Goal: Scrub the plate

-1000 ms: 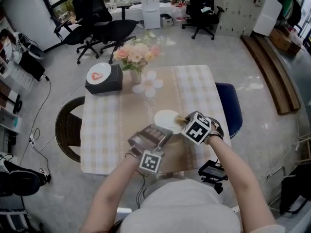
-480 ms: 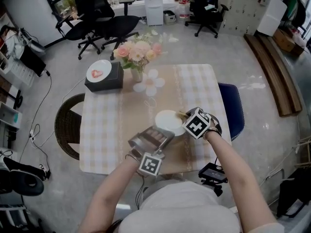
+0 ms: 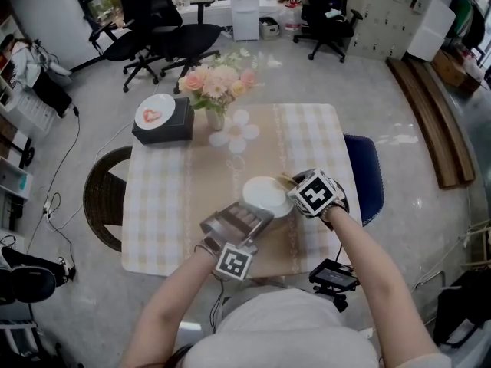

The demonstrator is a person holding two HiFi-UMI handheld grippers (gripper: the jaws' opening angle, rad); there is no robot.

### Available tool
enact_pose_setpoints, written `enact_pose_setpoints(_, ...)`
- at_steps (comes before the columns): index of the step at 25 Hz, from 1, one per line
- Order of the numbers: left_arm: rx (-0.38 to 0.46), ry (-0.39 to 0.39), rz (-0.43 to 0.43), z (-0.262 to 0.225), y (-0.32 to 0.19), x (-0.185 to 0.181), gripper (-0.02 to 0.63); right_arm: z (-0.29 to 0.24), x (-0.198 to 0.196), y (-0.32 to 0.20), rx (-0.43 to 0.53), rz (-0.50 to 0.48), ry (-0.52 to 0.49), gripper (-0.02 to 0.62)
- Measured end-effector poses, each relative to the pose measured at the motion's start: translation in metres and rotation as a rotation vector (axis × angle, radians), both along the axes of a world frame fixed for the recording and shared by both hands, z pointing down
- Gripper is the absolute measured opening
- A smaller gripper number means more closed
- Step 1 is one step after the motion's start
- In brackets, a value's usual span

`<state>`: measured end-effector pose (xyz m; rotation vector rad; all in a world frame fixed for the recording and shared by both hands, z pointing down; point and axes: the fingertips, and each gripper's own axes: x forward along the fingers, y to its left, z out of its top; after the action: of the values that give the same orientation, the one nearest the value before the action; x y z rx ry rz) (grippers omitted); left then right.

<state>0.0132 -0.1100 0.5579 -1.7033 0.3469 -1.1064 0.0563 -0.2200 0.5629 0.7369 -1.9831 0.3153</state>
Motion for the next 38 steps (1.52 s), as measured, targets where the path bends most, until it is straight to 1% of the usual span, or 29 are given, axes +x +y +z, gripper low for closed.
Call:
enact_pose_setpoints(4,0.013,-0.007,0.005,0.000,-0.001,0.001,0.023,-0.028,-0.016,0.008,0.024,-0.051,-0.075,0.041)
enact_pose_setpoints(10,0.017,0.000,0.006,-0.001,-0.001,0.002,0.023,-0.051,-0.042,0.033,-0.002,-0.134,-0.151,0.041)
enact_pose_setpoints(17,0.015,0.003,0.000,-0.001,-0.001,0.003,0.023,-0.053,-0.067,0.065,-0.045,-0.207,-0.184,0.041)
enact_pose_setpoints(22,0.023,-0.009,0.014,-0.002,-0.001,0.004,0.023,-0.048,-0.072,0.073,-0.048,-0.244,-0.155,0.040)
enact_pose_setpoints(26,0.026,-0.022,0.015,-0.002,0.000,0.003,0.023,-0.045,-0.073,0.071,-0.036,-0.276,-0.136,0.040)
enact_pose_setpoints(30,0.027,-0.019,0.015,-0.003,0.000,0.004,0.023,-0.044,-0.072,0.067,-0.033,-0.311,-0.105,0.040)
enact_pose_setpoints(35,0.018,-0.020,0.016,-0.003,0.001,0.005,0.023,-0.035,-0.062,0.054,-0.012,-0.341,-0.009,0.041)
enact_pose_setpoints(38,0.000,-0.018,0.024,-0.001,0.003,0.007,0.023,-0.030,-0.059,0.048,-0.027,-0.332,0.001,0.040)
